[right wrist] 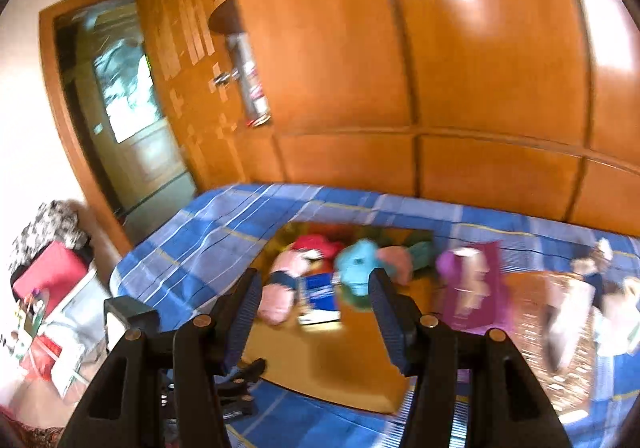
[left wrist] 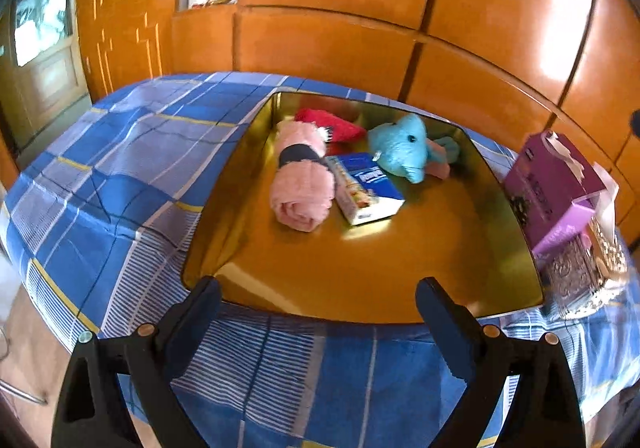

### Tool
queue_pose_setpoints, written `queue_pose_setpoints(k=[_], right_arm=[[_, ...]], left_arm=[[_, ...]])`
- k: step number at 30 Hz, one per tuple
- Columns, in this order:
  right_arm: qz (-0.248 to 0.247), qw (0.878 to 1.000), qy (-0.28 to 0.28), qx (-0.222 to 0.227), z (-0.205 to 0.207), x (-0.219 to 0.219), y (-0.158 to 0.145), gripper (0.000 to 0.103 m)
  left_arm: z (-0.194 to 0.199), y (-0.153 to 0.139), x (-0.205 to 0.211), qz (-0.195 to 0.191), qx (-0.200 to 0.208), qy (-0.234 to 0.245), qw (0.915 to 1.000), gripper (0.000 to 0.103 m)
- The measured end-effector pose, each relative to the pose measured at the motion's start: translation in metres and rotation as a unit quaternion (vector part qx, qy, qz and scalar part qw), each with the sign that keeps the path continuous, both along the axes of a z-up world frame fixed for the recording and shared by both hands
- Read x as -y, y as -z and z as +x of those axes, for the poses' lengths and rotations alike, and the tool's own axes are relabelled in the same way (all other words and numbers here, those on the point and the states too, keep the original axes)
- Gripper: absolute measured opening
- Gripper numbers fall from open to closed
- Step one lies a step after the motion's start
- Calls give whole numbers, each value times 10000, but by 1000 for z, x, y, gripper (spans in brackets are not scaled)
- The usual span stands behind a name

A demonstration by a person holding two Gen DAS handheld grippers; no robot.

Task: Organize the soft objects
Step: 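Grasp the white rolled towel on the bedspread with the right gripper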

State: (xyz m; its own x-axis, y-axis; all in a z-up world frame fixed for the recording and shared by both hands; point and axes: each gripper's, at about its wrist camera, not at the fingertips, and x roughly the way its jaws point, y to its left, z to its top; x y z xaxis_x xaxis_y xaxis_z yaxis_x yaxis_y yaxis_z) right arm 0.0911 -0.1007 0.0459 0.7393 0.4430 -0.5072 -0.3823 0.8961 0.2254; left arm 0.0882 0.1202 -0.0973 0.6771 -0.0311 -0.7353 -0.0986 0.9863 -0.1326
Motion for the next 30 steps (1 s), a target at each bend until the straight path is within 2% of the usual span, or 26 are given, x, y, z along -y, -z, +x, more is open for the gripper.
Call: queue_pose_setpoints(k=[5,10,14,18,21,24,30], right_arm=[[109,9959,891,96,-11,73,1,56],[165,9844,1748,-86,-11,143,18,56],[183,9660,2549,-402,-10,200,49,56],[92,9435,3137,-1069,-4,253,100,56],[-93,9308,3317,-1531,3,282,136,56],[-267,9265,3324,-1741,13,302,155,56],[-569,9307,3246,-1587,49,317,151,56]], left_arm=[[-4,-4,14,-96,60,208,9997,98],[-9,-8,32,-488,208,691,9962,98],[-13,-13,57,-467,266,1114,9923,100],[-15,-18,81,-370,283,1539,9870,100],[-19,-21,98,-312,305,1821,9823,100],[-22,-24,114,-190,334,2046,9781,100],[-21,-28,137,-125,247,2185,9754,100]])
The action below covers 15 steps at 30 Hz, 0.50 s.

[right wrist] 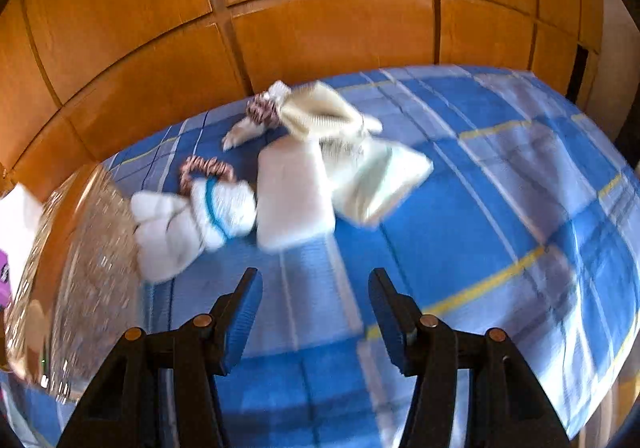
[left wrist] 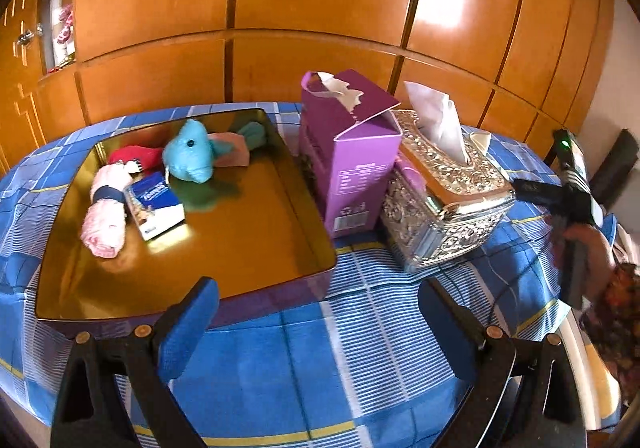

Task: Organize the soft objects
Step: 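Grasp the white rolled towel on the bedspread with the right gripper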

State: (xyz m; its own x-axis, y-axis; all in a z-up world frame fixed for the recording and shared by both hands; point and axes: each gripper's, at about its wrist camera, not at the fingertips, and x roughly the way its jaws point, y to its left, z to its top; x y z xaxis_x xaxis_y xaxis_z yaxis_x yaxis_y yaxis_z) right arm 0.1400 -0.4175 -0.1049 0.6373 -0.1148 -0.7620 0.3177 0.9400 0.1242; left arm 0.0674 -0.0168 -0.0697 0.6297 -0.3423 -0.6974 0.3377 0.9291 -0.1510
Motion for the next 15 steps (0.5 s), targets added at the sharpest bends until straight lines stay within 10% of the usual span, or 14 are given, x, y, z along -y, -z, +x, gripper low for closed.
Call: queue_pose_setpoints(k=[15], right_arm=[[-819,9941,-496,-518,75,-10,18,63]], left_arm=[[1,-7,16,200,-46,-15,9998,100]])
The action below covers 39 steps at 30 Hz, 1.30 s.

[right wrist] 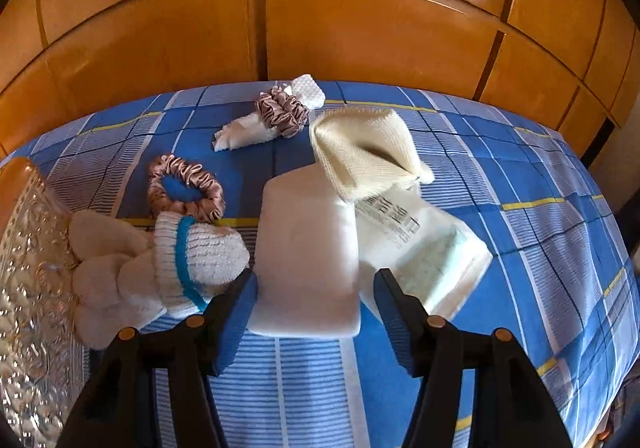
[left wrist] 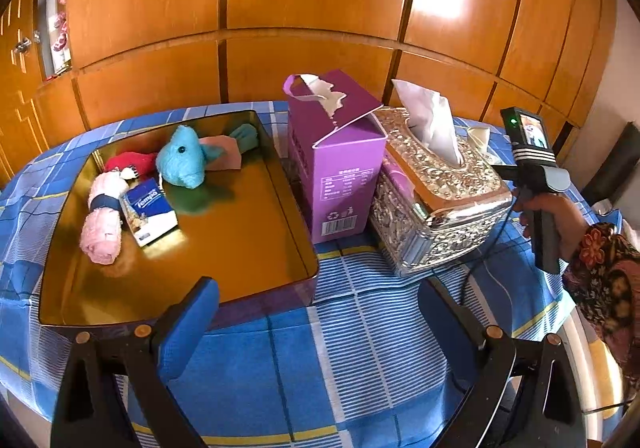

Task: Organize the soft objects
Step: 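Grasp the white rolled towel on the bedspread with the right gripper, then grasp the white wipes pack with the left gripper while the right holds the roll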

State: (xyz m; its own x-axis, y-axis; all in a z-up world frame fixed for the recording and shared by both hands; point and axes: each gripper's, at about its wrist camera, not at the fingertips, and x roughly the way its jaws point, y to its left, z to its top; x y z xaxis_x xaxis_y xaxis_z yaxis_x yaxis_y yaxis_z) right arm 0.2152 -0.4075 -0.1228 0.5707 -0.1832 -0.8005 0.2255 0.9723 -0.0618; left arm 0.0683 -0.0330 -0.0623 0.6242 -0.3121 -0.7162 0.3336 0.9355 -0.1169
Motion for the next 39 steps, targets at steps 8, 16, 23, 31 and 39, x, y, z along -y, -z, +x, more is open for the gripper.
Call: queue_pose_setpoints(k=[8,16,23,31,39], right_arm=[[-326,9992,-150,-152,11,-7,6,73],[76,9987,-497,107,-8,-3,5,35],[143,9982,-519,270,-45,3,1,32],[1257,9881,51,887,-87,57,0,32],[2204,9668,555,1164,-105,96,20,32]], left_arm=[[-3,-6,17,97,76,174,9998,100],[-3,-15,35,246,225,337,9989,100],[1,-28,55,223,313,541,9978,100],[8,-50,94,368,478,845,9946,100],[20,-76,160,627,497,1271,9887,100]])
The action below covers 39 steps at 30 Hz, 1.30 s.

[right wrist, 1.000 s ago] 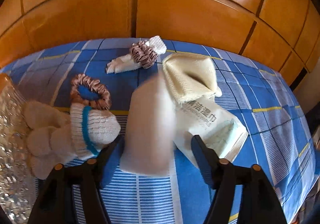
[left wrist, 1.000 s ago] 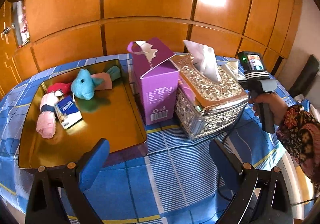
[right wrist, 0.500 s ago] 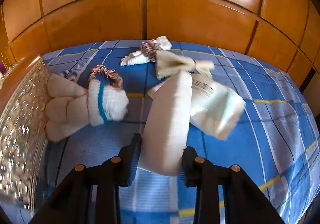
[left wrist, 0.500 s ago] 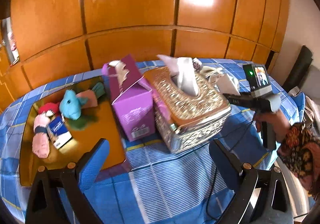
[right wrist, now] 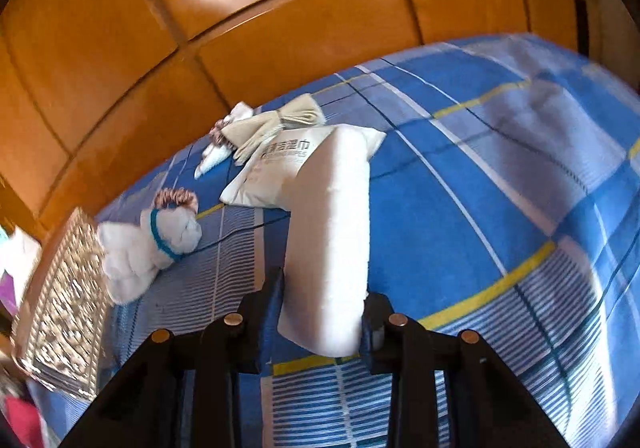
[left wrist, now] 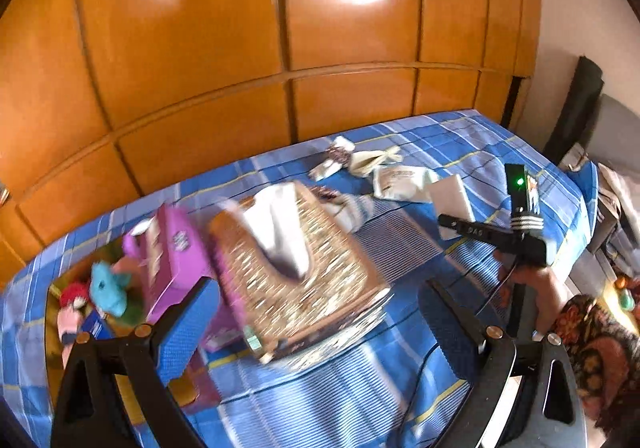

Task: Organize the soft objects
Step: 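Grasp the white wipes pack with the left gripper while the right holds the roll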

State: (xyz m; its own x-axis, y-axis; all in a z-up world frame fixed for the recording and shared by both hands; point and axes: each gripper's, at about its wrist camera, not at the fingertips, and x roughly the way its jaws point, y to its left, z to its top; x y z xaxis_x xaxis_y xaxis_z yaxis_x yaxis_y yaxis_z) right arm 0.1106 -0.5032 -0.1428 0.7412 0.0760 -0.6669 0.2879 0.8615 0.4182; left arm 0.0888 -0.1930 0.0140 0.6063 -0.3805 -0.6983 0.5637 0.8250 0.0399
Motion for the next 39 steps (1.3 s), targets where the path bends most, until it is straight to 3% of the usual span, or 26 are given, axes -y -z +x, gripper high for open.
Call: queue_pose_setpoints(k=[4,5,10,12,16,22,25,31,39], right_arm=[[335,9982,359,340,-15,14,3,29],[408,9971,474,427,-20,18,4,23],[742,9905,910,713,-33,33,7,23],[807,9888,969,797,-39,35,7,23],[967,9860,1025,890,-41,38,10,23],[1172,9820,1059,1036,-46,43,14,23],[1219,9808,1074,1083,-47,44,16,21],[1261,9787,1091,1199,-49,44,18,20],[1313,9767,1096,1295,-52,45,19,20]], left_arm=[[7,-8,40,-113,-164,217,9996,100],[10,-9,53,-116,-199,236,9995,102],[35,-1,114,-129,-631,264,9976,103],[46,3,139,-58,-617,262,9977,103],[74,19,183,101,-641,263,9975,103],[132,65,230,99,-1244,-10,9922,103],[155,89,246,142,-1567,-55,9875,103],[194,117,253,-208,-2142,-454,9755,103],[204,141,282,381,-1960,-154,9797,103]])
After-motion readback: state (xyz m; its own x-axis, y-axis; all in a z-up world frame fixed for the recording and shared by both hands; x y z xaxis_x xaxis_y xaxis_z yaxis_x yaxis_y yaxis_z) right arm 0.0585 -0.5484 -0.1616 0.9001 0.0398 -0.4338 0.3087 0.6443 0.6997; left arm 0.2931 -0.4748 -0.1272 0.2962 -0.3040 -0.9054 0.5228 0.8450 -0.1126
